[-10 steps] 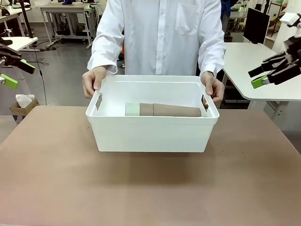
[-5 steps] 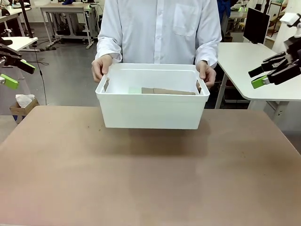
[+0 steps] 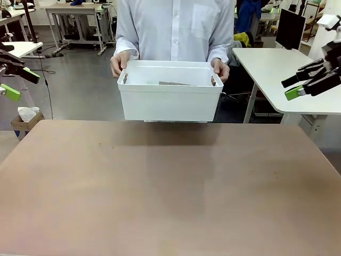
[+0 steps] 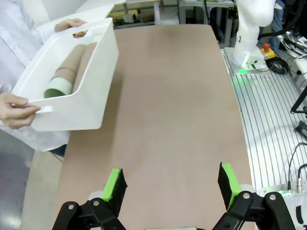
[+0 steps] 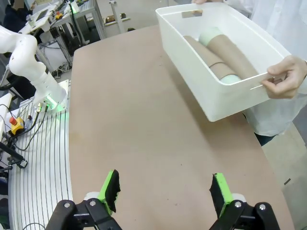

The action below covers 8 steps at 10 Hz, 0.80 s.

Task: Stack the cups and store them in the basket.
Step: Place the stack of Reusable plastic cups into the Pantry Basket.

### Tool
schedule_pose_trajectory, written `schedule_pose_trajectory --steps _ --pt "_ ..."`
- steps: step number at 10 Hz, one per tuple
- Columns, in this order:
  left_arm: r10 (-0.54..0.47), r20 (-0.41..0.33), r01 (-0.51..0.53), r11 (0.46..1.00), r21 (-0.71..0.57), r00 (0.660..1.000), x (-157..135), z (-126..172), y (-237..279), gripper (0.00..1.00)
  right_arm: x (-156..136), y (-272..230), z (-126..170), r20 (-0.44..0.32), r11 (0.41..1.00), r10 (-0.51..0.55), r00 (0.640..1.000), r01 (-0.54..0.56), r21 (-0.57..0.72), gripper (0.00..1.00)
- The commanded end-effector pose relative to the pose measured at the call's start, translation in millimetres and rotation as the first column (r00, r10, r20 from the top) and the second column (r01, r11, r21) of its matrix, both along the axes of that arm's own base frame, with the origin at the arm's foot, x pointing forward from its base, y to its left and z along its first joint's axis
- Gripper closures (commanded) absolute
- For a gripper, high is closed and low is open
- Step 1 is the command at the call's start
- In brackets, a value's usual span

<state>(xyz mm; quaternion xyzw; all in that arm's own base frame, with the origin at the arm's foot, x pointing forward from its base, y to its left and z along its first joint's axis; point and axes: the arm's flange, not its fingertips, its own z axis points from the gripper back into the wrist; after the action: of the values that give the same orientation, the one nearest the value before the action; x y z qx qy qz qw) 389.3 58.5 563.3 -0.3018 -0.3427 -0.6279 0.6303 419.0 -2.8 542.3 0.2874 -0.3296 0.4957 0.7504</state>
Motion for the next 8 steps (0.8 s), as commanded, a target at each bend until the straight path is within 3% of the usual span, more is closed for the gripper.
schedule_pose_trajectory --steps 1,8 --pt "0.014 -0.002 -0.014 1.000 -0.010 1.000 -1.8 1.4 -3.0 0.00 1.8 0.7 4.8 -0.017 1.000 -0.007 1.000 0.007 0.002 0.00" --pt "0.014 -0.002 -0.014 1.000 -0.010 1.000 -1.8 1.4 -3.0 0.00 1.8 0.7 4.8 -0.017 1.000 -0.007 1.000 0.007 0.002 0.00"
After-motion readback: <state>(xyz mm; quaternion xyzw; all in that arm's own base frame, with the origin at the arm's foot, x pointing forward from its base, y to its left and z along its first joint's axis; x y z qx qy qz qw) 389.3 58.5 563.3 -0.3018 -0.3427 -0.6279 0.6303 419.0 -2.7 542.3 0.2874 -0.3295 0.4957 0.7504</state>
